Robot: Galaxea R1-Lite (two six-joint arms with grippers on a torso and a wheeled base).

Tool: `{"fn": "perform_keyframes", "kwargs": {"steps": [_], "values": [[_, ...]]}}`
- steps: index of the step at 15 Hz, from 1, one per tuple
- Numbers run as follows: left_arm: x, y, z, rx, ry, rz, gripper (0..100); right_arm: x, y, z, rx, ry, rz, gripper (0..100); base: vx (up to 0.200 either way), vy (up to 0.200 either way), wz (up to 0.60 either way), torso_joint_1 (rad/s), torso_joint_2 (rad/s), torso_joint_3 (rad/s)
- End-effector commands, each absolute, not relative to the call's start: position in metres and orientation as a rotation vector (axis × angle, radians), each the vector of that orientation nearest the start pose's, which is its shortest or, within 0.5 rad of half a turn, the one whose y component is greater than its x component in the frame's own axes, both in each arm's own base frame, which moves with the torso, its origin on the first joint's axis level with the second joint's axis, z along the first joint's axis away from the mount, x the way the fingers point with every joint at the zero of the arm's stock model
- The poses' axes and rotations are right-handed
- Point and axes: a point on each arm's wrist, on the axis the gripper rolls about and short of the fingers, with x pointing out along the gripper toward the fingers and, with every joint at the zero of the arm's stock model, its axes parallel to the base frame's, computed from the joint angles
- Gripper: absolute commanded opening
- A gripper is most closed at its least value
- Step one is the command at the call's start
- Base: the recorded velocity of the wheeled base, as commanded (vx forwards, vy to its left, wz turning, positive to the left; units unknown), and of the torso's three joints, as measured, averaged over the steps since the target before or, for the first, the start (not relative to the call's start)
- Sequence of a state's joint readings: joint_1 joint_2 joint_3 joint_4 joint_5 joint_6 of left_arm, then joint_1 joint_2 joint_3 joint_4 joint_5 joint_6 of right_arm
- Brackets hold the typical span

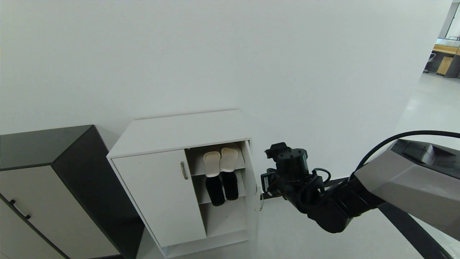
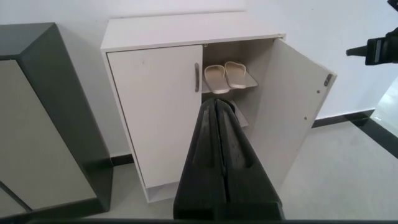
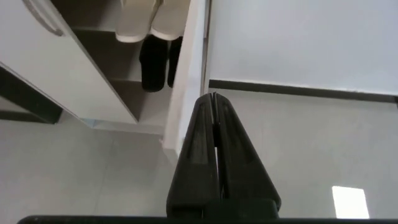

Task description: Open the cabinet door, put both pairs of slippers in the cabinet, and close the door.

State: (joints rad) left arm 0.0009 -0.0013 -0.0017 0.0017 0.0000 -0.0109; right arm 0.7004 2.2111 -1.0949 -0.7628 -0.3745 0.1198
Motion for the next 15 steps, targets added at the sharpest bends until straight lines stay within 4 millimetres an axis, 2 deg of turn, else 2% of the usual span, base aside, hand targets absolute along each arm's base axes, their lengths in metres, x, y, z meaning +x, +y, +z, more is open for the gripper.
{"fn": "perform_keyframes", "kwargs": {"steps": [1, 4, 11, 15], "values": [[-0.023, 0.000, 0.076, -0.011, 0.000, 0.002, 0, 0.320, 0.262, 0.090, -0.060, 0.312, 0.311, 0, 0.000, 0.000, 0.00, 0.000, 0.00, 0.000], [-0.023, 0.000, 0.076, -0.011, 0.000, 0.002, 0, 0.317, 0.266, 0.089, -0.064, 0.313, 0.322, 0, 0.000, 0.000, 0.00, 0.000, 0.00, 0.000], [-0.023, 0.000, 0.076, -0.011, 0.000, 0.002, 0, 0.315, 0.269, 0.088, -0.052, 0.295, 0.336, 0, 0.000, 0.000, 0.60, 0.002, 0.00, 0.003], [-0.023, 0.000, 0.076, -0.011, 0.000, 0.002, 0, 0.321, 0.261, 0.080, -0.091, 0.272, 0.317, 0, 0.000, 0.000, 0.00, 0.000, 0.00, 0.000]]}}
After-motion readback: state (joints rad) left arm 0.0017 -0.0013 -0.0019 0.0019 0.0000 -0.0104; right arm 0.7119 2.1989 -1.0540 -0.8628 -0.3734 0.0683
